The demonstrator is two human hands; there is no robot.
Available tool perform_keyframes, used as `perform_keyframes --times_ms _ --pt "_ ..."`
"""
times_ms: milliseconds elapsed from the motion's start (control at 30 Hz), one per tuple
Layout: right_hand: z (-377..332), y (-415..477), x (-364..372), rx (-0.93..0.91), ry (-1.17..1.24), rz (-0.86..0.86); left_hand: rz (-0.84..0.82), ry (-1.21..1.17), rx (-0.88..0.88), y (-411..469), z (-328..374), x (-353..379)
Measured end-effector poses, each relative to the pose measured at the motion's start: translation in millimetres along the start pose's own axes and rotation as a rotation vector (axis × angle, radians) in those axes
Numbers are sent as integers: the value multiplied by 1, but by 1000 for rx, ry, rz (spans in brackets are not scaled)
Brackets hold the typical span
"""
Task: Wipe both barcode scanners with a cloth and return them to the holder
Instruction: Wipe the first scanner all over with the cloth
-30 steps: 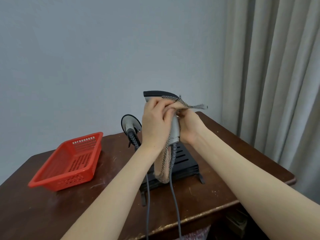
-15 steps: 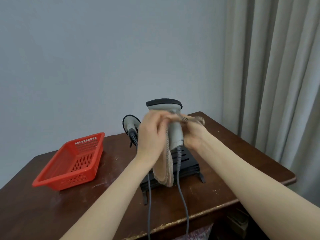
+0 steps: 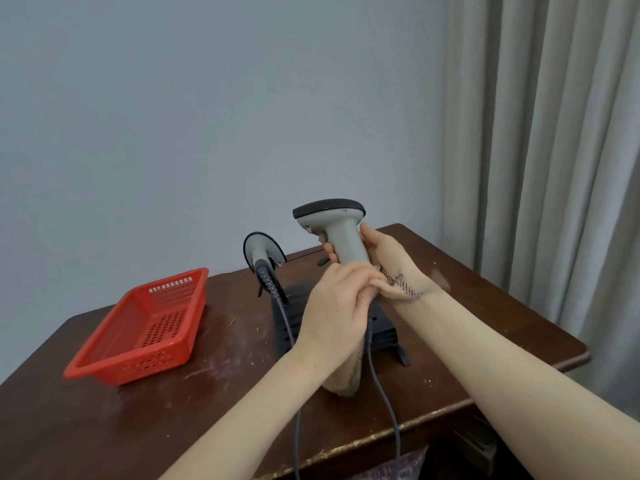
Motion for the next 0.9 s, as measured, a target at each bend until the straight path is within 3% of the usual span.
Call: perform_keyframes --times_ms 67,200,300,367,567,633,733,900 --pt "-4 -2 1 2 -10 11 30 -72 -1 1 1 -8" --pt "-7 -4 4 29 7 3 382 -195 -254 33 -19 -38" --pt "-5 -3 10 19 26 -66 277 -168 -306 51 -23 -26" --pt "-9 0 6 -39 31 -52 185 -130 -256 45 -18 -13" --pt "-5 10 -10 29 -118 11 34 -87 -91 10 -5 -3" --pt "-6 12 -11 10 -106 15 132 -131 -153 12 -7 -10" --pt "-5 13 -5 -17 -68 -10 419 -224 -279 31 -22 -30" --pt "-8 13 0 -80 49 -15 267 -143 -271 41 -20 -8"
Point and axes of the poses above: each hand's wrist, its own y-axis towards the middle knuckle, its own x-axis out of the palm, z = x × y, the point moved 4 cm from there along y, towards the middle knuckle, and after that the axes turned 1 degree about -x, right-handed, at the moved point
